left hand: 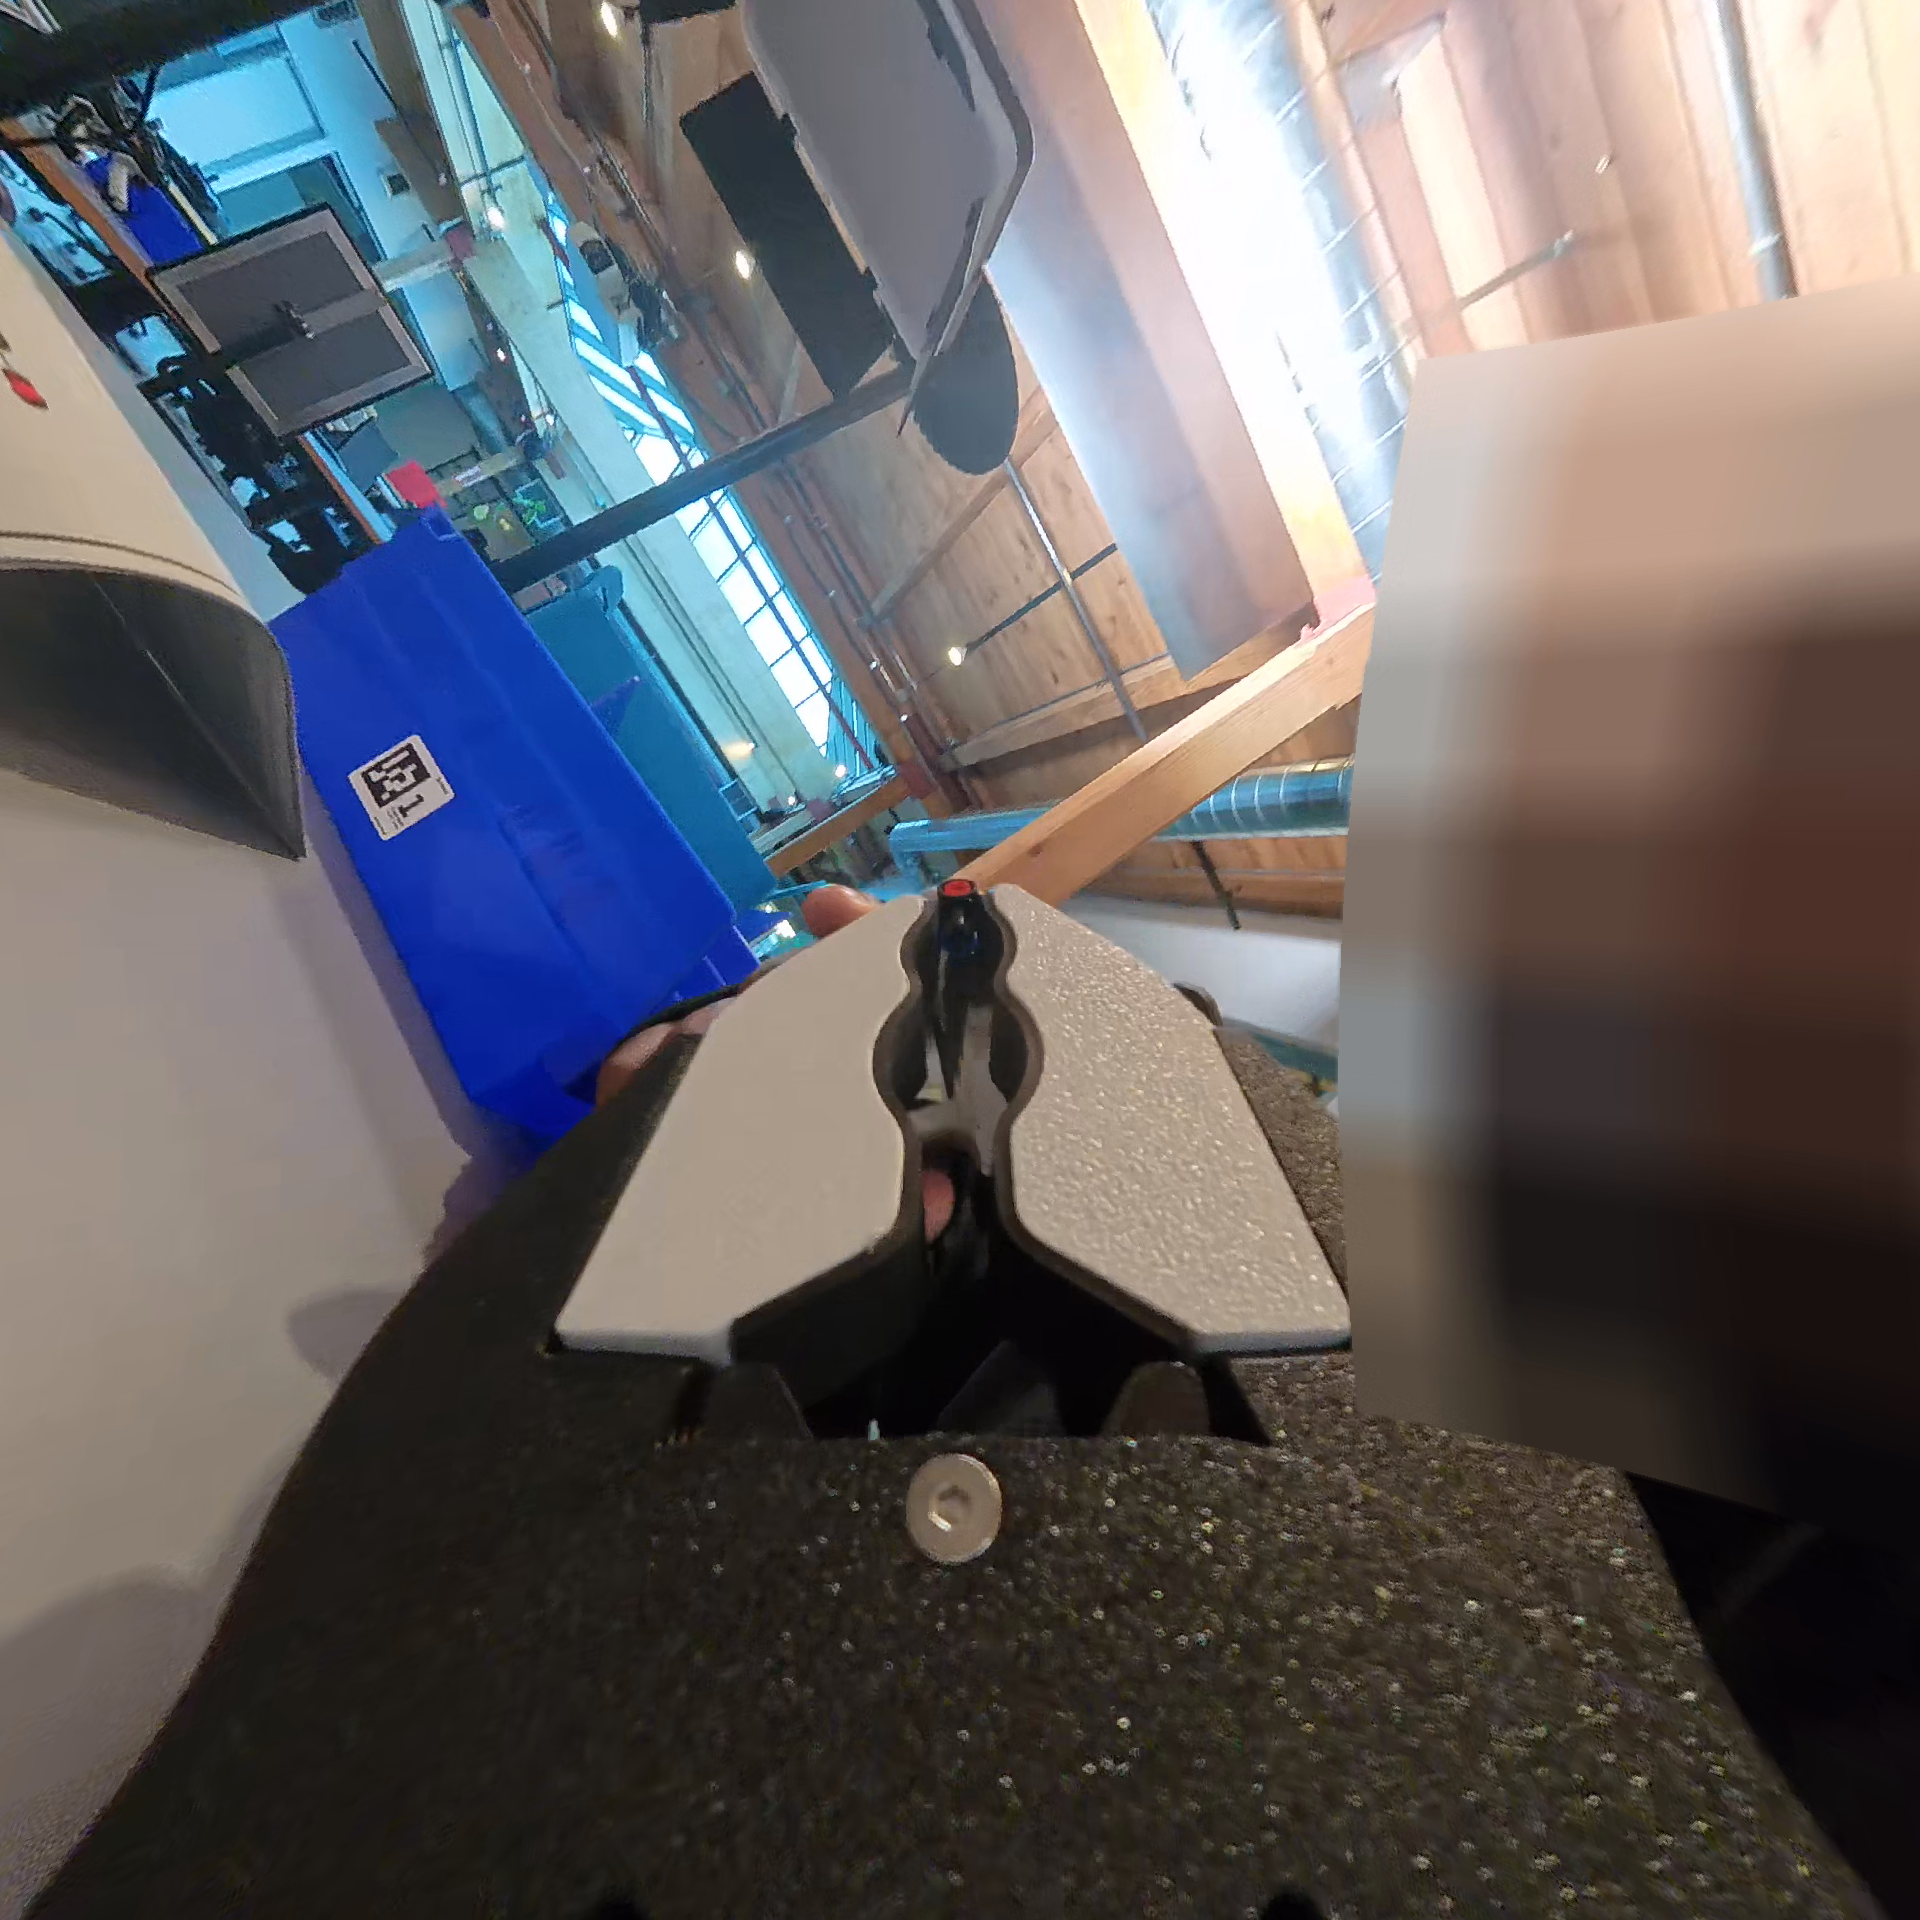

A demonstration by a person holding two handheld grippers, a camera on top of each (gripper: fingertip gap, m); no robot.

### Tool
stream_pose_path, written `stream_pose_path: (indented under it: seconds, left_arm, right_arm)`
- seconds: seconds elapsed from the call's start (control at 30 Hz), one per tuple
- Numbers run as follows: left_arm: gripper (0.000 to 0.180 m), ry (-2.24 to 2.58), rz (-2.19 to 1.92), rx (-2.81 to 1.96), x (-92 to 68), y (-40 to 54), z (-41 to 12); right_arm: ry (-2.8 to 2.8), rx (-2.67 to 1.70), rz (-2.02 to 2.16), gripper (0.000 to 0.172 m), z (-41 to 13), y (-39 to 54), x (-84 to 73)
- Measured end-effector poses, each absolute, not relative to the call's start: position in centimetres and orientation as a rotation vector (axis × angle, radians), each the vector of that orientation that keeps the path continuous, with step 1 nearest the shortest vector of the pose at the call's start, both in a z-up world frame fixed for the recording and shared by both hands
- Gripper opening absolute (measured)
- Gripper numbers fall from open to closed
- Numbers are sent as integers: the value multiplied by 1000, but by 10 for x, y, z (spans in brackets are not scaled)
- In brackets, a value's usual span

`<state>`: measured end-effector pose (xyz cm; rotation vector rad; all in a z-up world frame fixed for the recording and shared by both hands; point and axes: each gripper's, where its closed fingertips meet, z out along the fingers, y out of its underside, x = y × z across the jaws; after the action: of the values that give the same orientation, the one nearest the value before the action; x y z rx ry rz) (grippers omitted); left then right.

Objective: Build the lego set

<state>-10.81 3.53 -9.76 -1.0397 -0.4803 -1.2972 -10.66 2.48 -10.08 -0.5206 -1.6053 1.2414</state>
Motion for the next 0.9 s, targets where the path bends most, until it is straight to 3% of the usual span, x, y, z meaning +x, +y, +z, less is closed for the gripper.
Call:
stream_pose_path:
  seconds: [0.07, 0.17, 0.9]
  left_arm:
    - [7, -450, -1303, -1079, -108, 35, -96]
    - [7, -417, -1295, -1158, -107, 34, -98]
    - [7, -343, -1351, -1489, -90, 27, -114]
  right_arm:
    - [-1659, -529, 1256, 24, -105, 21, -106]
    - [-1688, -526, 1212, 29, -108, 22, -106]
    - [-1845, -385, 1085, 13, -122, 20, -101]
